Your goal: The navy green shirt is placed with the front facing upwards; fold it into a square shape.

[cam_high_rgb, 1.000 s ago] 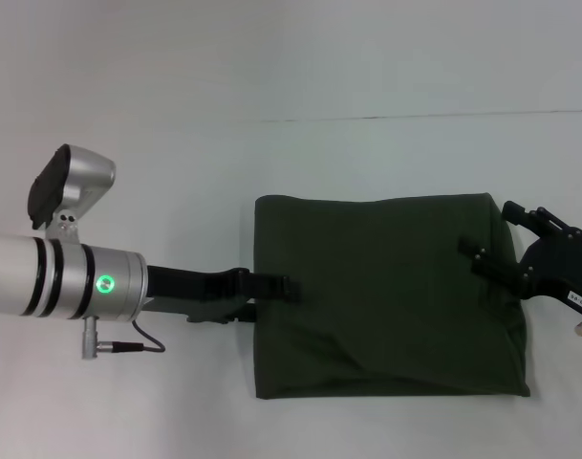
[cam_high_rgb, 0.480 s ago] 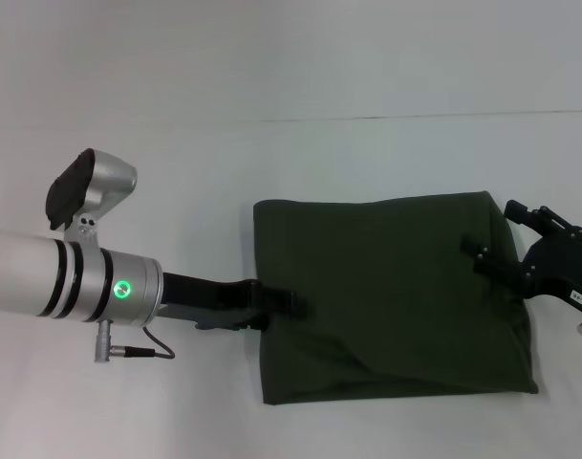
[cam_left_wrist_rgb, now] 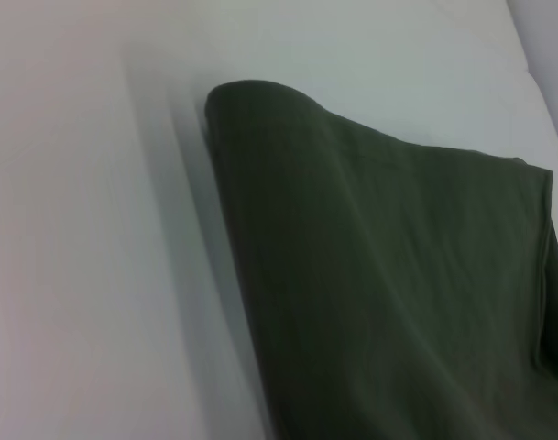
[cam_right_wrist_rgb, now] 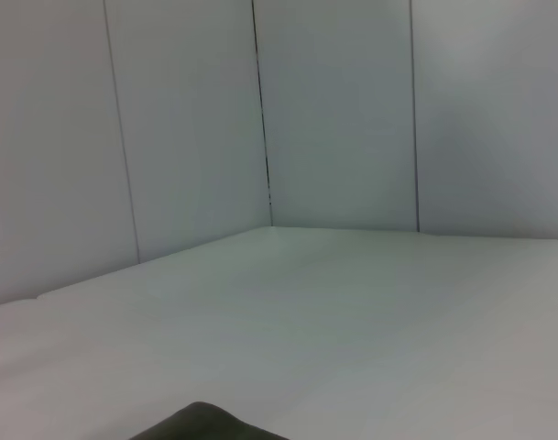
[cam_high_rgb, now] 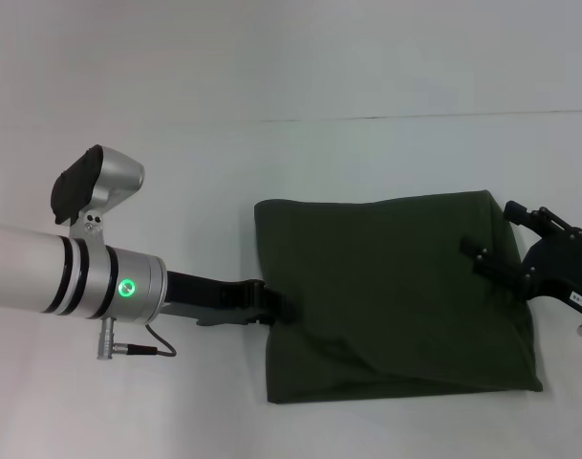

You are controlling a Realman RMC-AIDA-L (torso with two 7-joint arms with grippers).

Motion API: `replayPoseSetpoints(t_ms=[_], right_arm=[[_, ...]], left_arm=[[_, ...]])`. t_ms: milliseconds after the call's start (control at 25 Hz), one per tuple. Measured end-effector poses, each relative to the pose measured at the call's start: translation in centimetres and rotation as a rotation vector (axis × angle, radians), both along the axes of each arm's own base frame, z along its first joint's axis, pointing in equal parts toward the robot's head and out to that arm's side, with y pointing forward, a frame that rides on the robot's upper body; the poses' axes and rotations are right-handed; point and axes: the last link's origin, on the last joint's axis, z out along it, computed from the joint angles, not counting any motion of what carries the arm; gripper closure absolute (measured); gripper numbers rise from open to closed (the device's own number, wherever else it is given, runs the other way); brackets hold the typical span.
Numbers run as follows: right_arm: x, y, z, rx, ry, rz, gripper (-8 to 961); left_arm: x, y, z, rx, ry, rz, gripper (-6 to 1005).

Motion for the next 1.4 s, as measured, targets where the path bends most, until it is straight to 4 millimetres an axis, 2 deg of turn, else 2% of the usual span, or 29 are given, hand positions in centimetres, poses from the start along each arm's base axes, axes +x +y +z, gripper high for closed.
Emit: replayPoseSetpoints(t_ms=[120, 360, 560, 920, 1200, 1400], right_arm=[[0.0, 0.0, 0.0, 0.000, 0.000, 0.000, 72], [-0.1, 0.0, 0.0, 0.000, 0.001, 0.002, 72], [-0.1, 0.1, -0.1, -0.002, 0.005, 0.002, 72], [-0.4, 0.3, -0.4, -0.006, 0.008, 0.004, 71], [-0.9, 0.8, -0.4, -0.008, 0.015, 0.014, 71], [-1.3, 1.2, -0.4, -0.009, 0.017, 0.025, 71]], left_arm=[[0.1, 0.0, 0.0, 0.000, 0.000, -0.005, 679], [0.1, 0.0, 0.0, 0.005, 0.004, -0.030, 879], [-0.3, 0.3, 1.2, 0.056, 0.011, -0.047, 909], [-3.0, 0.1, 5.0, 0.168, 0.008, 0.001, 942], [-5.0, -1.3, 6.6, 0.211, -0.002, 0.039, 937], [-5.6, -2.7, 7.6, 0.213, -0.051, 0.037, 934]])
